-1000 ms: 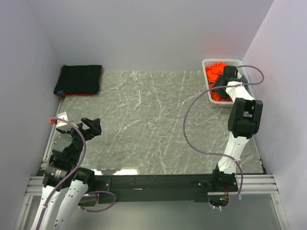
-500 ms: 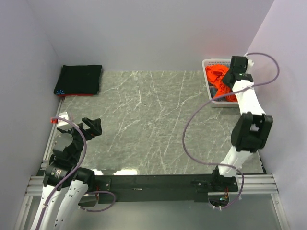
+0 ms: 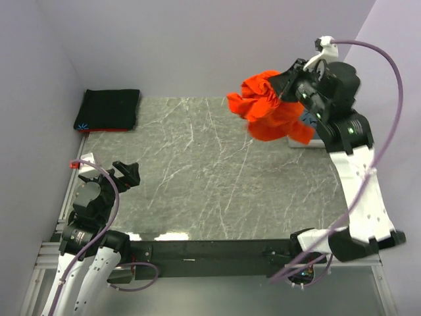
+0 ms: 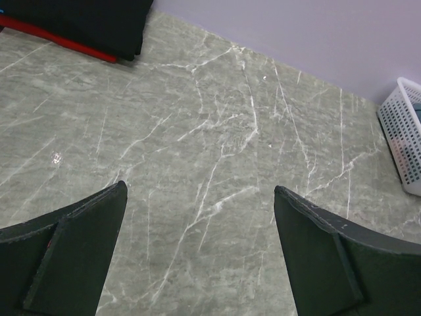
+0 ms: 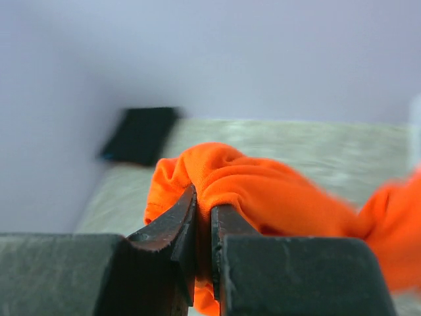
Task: Fold and stack the t-shirts
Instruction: Move the tshirt to the center of the board
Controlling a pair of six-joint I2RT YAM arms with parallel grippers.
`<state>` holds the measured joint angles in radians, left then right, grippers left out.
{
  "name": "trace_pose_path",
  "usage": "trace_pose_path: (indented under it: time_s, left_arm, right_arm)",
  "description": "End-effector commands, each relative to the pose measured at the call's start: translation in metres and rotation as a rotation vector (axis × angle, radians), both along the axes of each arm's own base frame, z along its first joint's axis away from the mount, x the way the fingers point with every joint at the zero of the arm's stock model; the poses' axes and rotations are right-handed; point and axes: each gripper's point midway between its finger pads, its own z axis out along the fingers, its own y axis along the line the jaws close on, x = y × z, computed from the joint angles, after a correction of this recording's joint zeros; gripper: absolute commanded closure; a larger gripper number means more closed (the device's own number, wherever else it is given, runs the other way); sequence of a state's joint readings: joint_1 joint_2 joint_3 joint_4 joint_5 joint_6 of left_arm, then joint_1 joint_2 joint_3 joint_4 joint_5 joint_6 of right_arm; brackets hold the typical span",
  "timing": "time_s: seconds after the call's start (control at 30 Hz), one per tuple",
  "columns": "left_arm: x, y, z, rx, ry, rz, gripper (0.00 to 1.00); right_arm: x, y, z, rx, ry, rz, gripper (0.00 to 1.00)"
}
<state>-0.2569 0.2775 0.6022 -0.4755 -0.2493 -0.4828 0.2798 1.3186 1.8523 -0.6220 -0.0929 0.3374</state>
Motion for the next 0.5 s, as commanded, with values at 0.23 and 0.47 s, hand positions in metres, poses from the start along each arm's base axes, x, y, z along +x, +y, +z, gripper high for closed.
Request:
trace_pose_path:
  time_s: [0.23,0.47]
  left_arm:
    - [0.003,-0.004,0.007,-0.005,-0.027,-0.016,0.01]
    - [0.015,-0.023,-0.007,-0.025,0.007,-0.100,0.01]
  right_arm:
    - [-0.054,0.060,-0.046,0.163,0.100,0.340,0.43]
    - [-0.057,-0.027,-0.204,-0.071,0.371,-0.135,0.27]
